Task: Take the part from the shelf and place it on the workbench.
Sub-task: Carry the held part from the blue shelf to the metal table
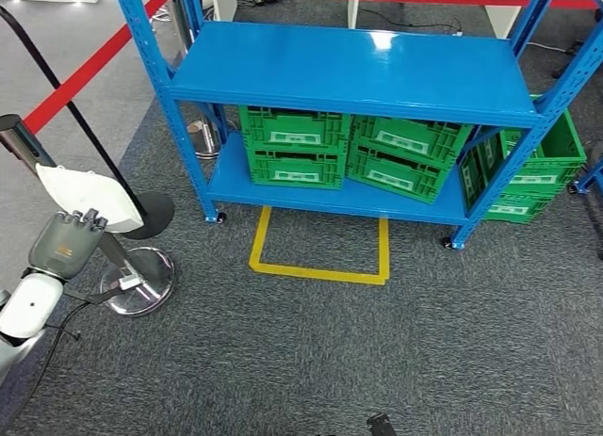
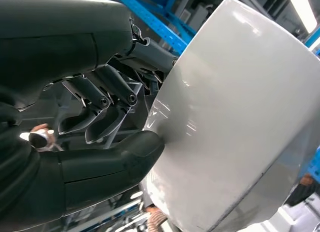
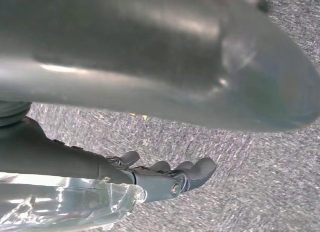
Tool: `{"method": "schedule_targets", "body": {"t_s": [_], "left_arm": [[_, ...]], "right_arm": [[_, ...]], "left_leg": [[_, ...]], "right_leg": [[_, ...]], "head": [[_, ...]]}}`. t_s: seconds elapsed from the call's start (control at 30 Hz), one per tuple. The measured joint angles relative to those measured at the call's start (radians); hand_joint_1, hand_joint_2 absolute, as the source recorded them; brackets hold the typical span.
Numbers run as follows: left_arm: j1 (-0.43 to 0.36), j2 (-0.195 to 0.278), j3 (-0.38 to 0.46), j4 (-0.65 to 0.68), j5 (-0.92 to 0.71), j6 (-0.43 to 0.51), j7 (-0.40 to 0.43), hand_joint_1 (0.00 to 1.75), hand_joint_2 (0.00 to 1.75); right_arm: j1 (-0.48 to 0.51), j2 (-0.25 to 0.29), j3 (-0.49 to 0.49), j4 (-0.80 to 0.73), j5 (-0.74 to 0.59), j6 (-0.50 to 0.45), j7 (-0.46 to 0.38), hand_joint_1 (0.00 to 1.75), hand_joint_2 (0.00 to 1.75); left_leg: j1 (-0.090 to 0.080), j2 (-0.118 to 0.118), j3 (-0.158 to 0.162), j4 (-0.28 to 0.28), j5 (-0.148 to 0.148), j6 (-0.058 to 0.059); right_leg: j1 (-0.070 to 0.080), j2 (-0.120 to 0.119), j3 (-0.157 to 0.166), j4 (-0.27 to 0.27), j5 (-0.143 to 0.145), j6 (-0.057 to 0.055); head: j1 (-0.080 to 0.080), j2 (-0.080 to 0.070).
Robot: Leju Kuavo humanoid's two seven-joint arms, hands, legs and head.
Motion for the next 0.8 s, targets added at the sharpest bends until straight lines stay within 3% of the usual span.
{"method": "schedule_targets", "body": {"t_s": [0.03,0.1,0.13,0.2,0.23,0.27,0.33,0.4,0.43,0.47,0.5,0.57,0.6,0.63,0.7,0.73,0.8], "left_arm": [[0.000,0.000,0.000,0.000,0.000,0.000,0.000,1.75,1.75],[-0.001,0.001,0.002,-0.002,0.000,0.001,0.000,1.75,1.75],[-0.001,0.001,0.003,-0.003,0.000,0.002,0.000,1.75,1.75],[0.001,0.004,0.003,-0.004,0.000,0.003,0.000,1.75,1.75],[0.004,0.006,0.003,-0.004,0.000,0.004,0.000,1.75,1.75],[0.006,0.009,0.003,-0.004,0.000,0.004,0.000,1.75,1.75],[0.008,0.009,0.002,-0.004,0.000,0.005,0.000,1.75,1.75],[0.010,0.005,0.001,-0.004,0.000,0.005,0.000,1.75,1.75],[0.012,0.004,0.001,-0.004,0.000,0.005,0.000,1.75,1.75],[0.013,0.004,0.001,-0.004,0.000,0.005,0.000,1.75,1.75],[0.014,0.004,0.001,-0.004,0.000,0.005,0.001,1.75,1.75],[0.012,0.003,0.003,-0.004,0.000,0.005,0.001,1.75,1.75],[0.010,0.002,0.003,-0.004,0.000,0.006,0.001,1.75,1.75],[0.010,0.001,0.004,-0.004,0.000,0.006,0.001,1.75,1.75],[0.014,0.001,0.003,-0.004,0.000,0.007,0.001,1.75,1.75],[0.016,0.002,0.003,-0.004,0.000,0.007,0.001,1.75,1.75],[0.015,0.003,0.004,-0.004,0.000,0.007,0.000,1.75,1.75]], "right_arm": [[-0.001,0.000,0.000,0.000,0.000,-0.001,-0.001,0.00,0.00],[-0.002,0.001,0.000,0.000,0.000,-0.002,-0.002,0.00,0.00],[-0.002,0.001,0.000,0.000,0.000,-0.003,-0.002,0.00,0.00],[-0.002,0.001,-0.001,0.000,0.000,-0.003,-0.002,0.00,0.00],[-0.002,0.001,-0.001,0.000,-0.001,-0.003,-0.002,0.00,0.00],[-0.002,0.002,-0.001,0.000,-0.001,-0.003,-0.002,0.00,0.00],[-0.001,0.002,-0.001,0.000,-0.001,-0.004,-0.002,0.00,0.00],[0.002,0.001,-0.002,0.000,-0.001,-0.004,-0.002,0.00,0.00],[0.002,0.001,-0.002,0.000,-0.001,-0.004,-0.002,0.00,0.00],[0.002,0.001,-0.002,0.000,-0.001,-0.004,-0.002,0.00,0.00],[0.002,0.001,-0.002,-0.001,-0.001,-0.004,-0.002,0.00,0.00],[0.001,0.001,-0.003,-0.001,-0.001,-0.004,-0.003,0.00,0.00],[0.000,0.001,-0.004,-0.001,-0.001,-0.004,-0.003,0.00,0.00],[0.000,0.001,-0.005,-0.001,-0.001,-0.004,-0.003,0.00,0.00],[-0.001,0.001,-0.007,-0.002,-0.002,-0.004,-0.004,0.00,0.00],[-0.002,0.001,-0.007,-0.002,-0.002,-0.003,-0.004,0.00,0.00],[-0.003,0.001,-0.008,-0.003,-0.002,-0.002,-0.005,0.00,0.00]], "left_leg": [[0.002,-0.009,-0.006,0.005,0.003,-0.006],[0.002,-0.026,-0.015,0.014,0.008,-0.018],[0.001,-0.034,-0.018,0.015,0.012,-0.023],[0.003,-0.048,-0.021,0.010,0.023,-0.035],[0.003,-0.043,-0.025,0.015,0.020,-0.039],[0.003,-0.030,-0.036,0.036,0.002,-0.043],[0.000,0.011,-0.081,0.144,-0.070,-0.048],[0.002,0.028,-0.129,0.277,-0.135,-0.051],[0.003,0.031,-0.135,0.307,-0.145,-0.052],[0.004,0.033,-0.121,0.299,-0.138,-0.052],[0.005,0.041,-0.088,0.256,-0.118,-0.052],[0.001,0.085,-0.003,0.128,-0.081,-0.051],[-0.002,0.104,0.025,0.083,-0.074,-0.046],[-0.004,0.114,0.037,0.059,-0.075,-0.040],[-0.005,0.094,0.035,0.052,-0.079,-0.023],[-0.004,0.082,0.034,0.051,-0.078,-0.018],[-0.001,0.060,0.034,0.050,-0.076,-0.005]], "right_leg": [[-0.003,0.018,0.042,-0.067,0.018,0.001],[-0.006,0.045,0.095,-0.156,0.040,-0.009],[-0.004,0.048,0.102,-0.164,0.040,-0.017],[-0.002,0.028,0.105,-0.161,0.048,-0.036],[-0.003,0.018,0.105,-0.160,0.053,-0.043],[-0.004,0.008,0.103,-0.161,0.058,-0.051],[-0.003,-0.014,0.096,-0.163,0.066,-0.060],[-0.002,-0.038,0.090,-0.163,0.068,-0.062],[-0.002,-0.051,0.088,-0.163,0.069,-0.062],[-0.002,-0.064,0.087,-0.163,0.069,-0.061],[-0.002,-0.076,0.087,-0.163,0.068,-0.060],[0.002,-0.099,0.089,-0.161,0.064,-0.050],[0.006,-0.109,0.090,-0.160,0.061,-0.044],[0.011,-0.119,0.093,-0.161,0.059,-0.037],[0.014,-0.140,0.100,-0.166,0.055,-0.027],[0.012,-0.132,0.101,-0.164,0.049,-0.021],[0.008,-0.078,0.080,-0.112,0.012,-0.013]], "head": [[0.000,0.000],[-0.003,0.000],[-0.005,0.000],[-0.009,0.000],[-0.010,0.000],[-0.013,0.000],[-0.019,0.000],[-0.020,0.000],[-0.021,0.000],[-0.020,0.000],[-0.021,0.000],[-0.023,0.000],[-0.023,0.000],[-0.023,0.000],[-0.022,0.000],[-0.022,0.000],[-0.018,0.000]]}}
